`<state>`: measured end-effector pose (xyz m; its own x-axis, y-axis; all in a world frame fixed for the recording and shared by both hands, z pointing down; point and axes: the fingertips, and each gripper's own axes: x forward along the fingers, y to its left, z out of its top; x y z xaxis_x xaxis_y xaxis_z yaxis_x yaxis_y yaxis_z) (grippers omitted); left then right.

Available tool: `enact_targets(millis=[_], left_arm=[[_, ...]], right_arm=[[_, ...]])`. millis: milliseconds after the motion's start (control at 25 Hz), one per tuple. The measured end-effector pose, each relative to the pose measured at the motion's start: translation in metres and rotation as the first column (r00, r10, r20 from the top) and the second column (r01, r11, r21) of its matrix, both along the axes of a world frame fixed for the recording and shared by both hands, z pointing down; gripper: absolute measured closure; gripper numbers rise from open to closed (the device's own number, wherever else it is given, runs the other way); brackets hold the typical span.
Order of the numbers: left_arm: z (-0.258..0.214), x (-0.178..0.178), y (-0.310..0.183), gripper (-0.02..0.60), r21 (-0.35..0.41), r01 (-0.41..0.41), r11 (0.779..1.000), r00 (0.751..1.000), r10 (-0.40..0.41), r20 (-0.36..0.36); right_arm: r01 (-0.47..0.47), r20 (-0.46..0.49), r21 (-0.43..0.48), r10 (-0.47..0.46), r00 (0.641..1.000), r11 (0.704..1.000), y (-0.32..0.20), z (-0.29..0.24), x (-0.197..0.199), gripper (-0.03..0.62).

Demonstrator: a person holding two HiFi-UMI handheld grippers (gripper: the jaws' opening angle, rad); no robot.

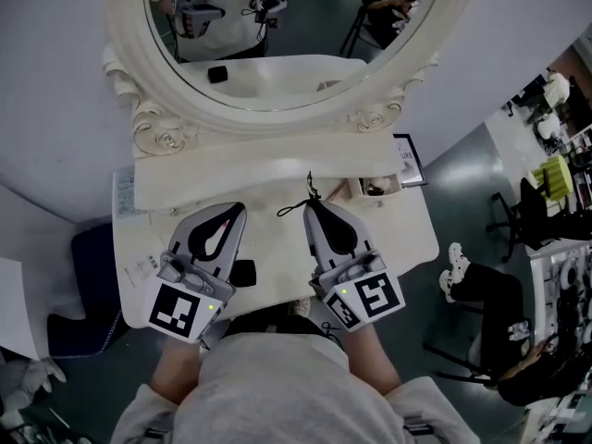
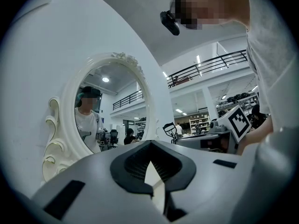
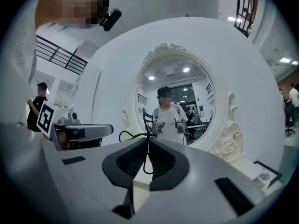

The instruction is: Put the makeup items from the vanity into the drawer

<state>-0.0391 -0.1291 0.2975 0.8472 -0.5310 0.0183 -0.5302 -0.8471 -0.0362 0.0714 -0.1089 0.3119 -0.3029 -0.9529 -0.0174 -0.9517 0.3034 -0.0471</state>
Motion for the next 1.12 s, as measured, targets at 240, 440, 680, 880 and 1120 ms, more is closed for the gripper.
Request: enact_targets(millis=[240, 440, 680, 880, 1120], left_arm=[[-0.004, 0.03, 0.006, 0.571, 0.022, 0.01, 1.0, 1.0, -0.011, 0.016], [-0.026, 0.06, 0.007, 0.571, 0.095, 0.024, 0.995, 0.997, -0.016, -0.074], [-0.016, 0.087, 0.013, 0.571, 0.069, 0.014, 0.998, 1.0, -0.013, -0.023], [-0.013, 0.105, 0.016, 0.571, 0.068, 0.031, 0.997, 0.999, -0.031, -0.014], [-0.002, 0.12, 0.021, 0.571, 0.052, 0.052, 0.997, 0.998, -0.053, 0.022]], right_arm=[[-0.001, -0.001, 0.007, 0.001, 1.0, 1.0, 0.005, 0.0, 0.033, 0.565], [-0.016, -0.005, 0.004, 0.016, 1.0, 1.0, 0.011, 0.0, 0.065, 0.565], [-0.031, 0.001, -0.002, 0.031, 1.0, 1.0, 0.015, 0.003, 0.101, 0.565], [-0.034, 0.005, -0.011, 0.034, 0.999, 0.999, 0.016, 0.009, 0.126, 0.565], [-0.029, -0.019, -0.05, 0.028, 0.999, 0.998, 0.013, 0.025, 0.153, 0.565]])
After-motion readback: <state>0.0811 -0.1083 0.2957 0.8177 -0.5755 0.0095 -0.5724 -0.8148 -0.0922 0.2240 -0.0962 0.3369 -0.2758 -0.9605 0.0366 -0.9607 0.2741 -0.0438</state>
